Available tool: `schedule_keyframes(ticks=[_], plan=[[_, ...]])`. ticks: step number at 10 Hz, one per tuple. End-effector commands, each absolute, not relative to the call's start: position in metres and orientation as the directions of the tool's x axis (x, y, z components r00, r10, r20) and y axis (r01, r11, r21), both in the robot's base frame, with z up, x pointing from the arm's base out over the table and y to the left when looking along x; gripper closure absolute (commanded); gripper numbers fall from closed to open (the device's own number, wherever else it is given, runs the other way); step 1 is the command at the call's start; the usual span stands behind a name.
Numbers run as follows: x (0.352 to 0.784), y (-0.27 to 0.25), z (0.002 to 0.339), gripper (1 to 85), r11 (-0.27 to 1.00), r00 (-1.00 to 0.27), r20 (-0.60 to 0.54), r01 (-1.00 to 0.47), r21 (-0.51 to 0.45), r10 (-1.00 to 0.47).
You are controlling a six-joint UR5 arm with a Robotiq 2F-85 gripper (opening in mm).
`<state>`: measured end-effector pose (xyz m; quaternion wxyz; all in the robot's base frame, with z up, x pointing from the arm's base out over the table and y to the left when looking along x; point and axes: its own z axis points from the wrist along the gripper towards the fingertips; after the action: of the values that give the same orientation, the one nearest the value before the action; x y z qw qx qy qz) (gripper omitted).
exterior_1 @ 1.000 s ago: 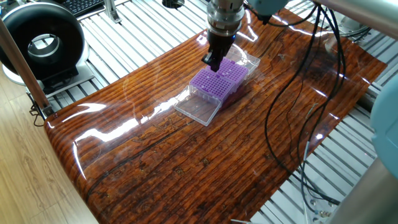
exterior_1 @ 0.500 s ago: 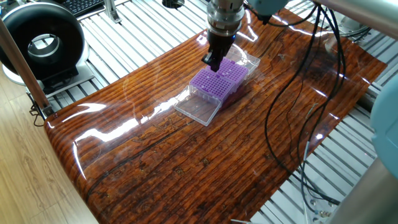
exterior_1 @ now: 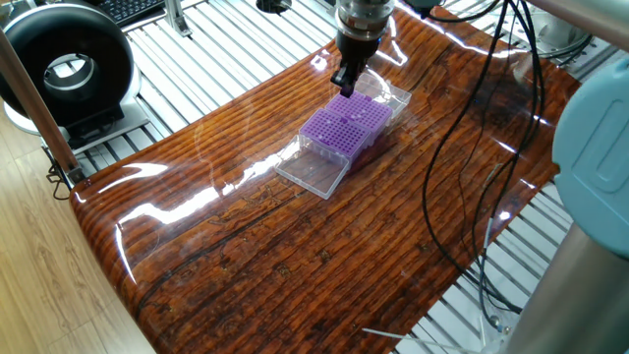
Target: Transfer all small pipette tips from one holder to another
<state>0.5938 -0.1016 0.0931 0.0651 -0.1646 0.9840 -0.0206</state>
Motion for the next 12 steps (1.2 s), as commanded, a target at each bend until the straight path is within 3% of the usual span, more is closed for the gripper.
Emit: schedule_keyframes(ticks=[1, 12], plan=[[0.6, -0.105, 0.087, 84.3, 0.943, -0.931, -0.146, -0.329, -0.054, -0.333], [0.609, -0.101, 0.071, 84.3, 0.937, -0.914, -0.21, -0.349, -0.029, -0.347]])
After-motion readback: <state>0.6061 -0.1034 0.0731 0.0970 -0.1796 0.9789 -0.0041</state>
